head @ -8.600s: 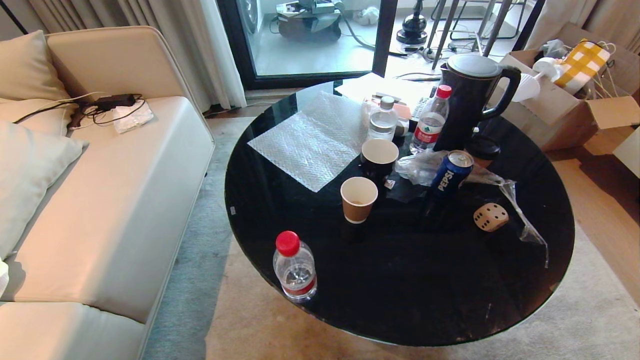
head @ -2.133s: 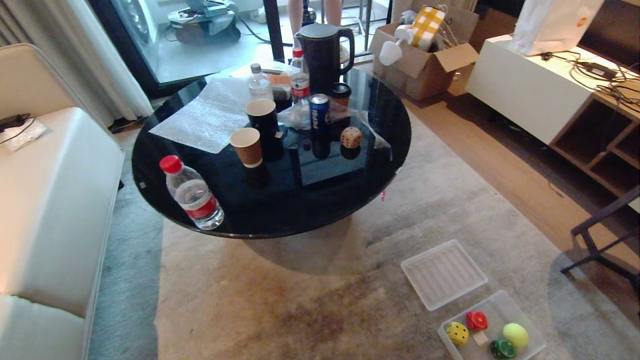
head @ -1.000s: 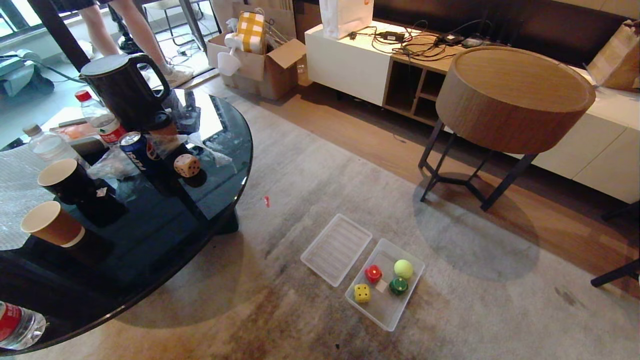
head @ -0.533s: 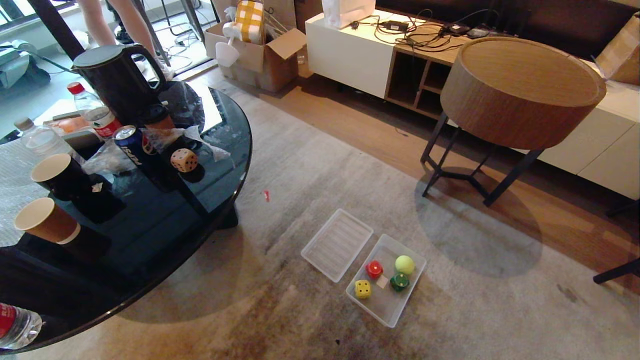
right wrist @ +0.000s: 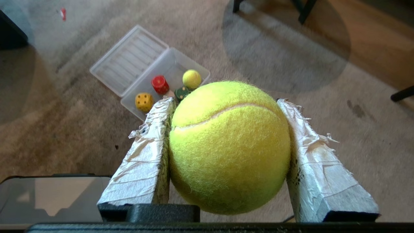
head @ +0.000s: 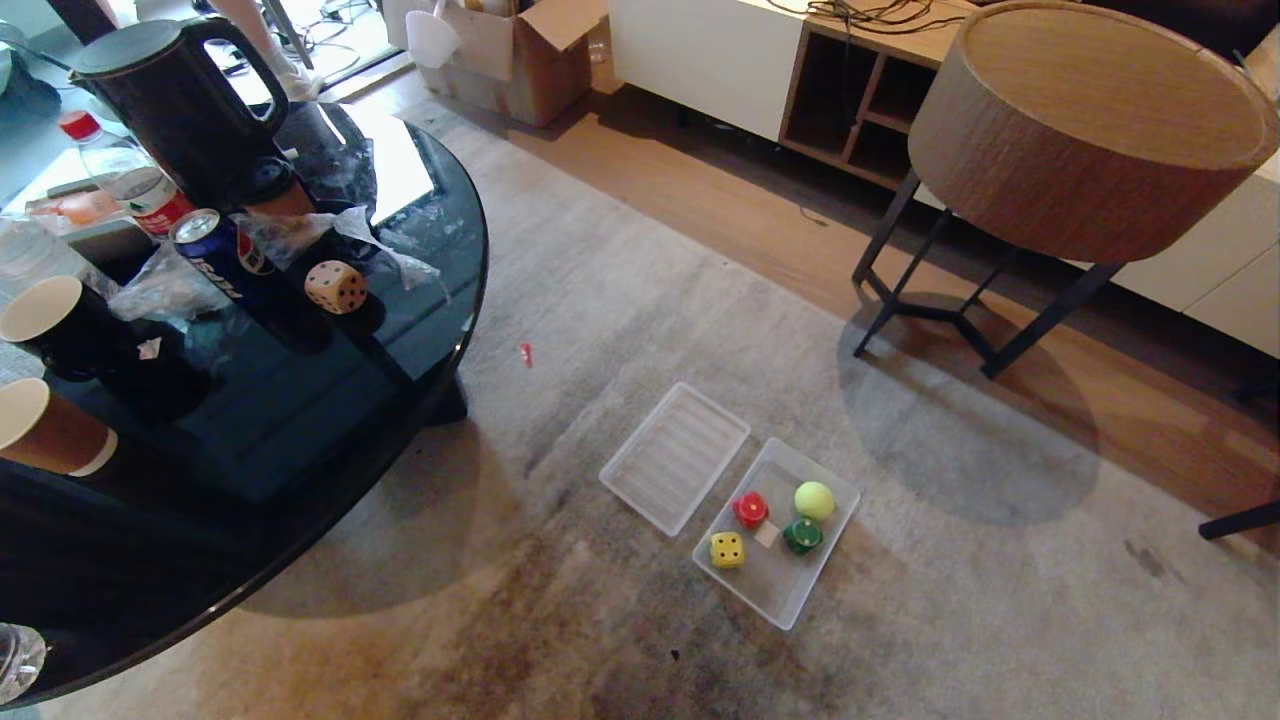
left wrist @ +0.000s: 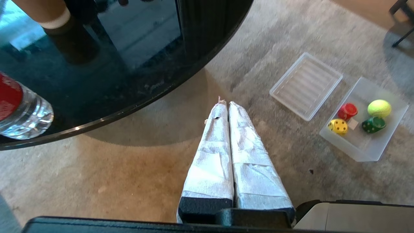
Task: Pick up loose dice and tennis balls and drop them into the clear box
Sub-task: Put the ball in the box
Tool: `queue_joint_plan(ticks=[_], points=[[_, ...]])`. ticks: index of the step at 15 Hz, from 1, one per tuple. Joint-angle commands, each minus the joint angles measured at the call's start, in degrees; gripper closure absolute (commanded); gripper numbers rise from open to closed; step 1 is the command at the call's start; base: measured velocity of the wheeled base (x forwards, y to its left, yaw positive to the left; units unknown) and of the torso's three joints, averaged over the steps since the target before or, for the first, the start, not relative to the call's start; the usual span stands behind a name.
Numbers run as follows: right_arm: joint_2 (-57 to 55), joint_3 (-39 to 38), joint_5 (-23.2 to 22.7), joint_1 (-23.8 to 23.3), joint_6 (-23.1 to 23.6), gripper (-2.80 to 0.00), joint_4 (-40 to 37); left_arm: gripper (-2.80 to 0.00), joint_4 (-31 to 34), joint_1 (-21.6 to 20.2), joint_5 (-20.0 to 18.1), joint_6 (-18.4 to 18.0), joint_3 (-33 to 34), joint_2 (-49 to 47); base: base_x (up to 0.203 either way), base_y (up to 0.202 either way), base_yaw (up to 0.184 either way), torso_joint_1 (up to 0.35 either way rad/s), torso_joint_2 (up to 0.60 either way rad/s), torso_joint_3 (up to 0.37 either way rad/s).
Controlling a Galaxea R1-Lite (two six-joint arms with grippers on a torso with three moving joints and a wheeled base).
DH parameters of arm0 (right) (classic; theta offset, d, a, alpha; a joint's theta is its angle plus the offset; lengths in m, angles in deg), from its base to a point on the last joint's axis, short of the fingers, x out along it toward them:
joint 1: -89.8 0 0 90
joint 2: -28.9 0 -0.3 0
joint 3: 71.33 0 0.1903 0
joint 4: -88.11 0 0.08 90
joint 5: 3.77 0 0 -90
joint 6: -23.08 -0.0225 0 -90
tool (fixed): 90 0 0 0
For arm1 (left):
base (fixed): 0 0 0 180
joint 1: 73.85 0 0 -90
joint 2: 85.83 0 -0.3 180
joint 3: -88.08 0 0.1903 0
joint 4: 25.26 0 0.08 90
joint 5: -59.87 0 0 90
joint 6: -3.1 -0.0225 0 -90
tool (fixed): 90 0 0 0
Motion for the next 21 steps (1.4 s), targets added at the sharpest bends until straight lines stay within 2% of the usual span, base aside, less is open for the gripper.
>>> queue_joint_plan(ticks=[1, 21], points=[[0.01, -0.05, -0.01, 0.01, 0.02, 0.00, -0.03, 0.00, 0.00, 0.00, 0.02, 0.02, 0.00, 0.00, 0.000, 0.000, 0.000, -0.002, 0.01, -0.198], [0.01, 0.03, -0.01, 0.01, 0.02, 0.00, -0.03, 0.00, 0.07, 0.00, 0.02, 0.02, 0.00, 0.00, 0.000, 0.000, 0.000, 0.002, 0.00, -0.196]])
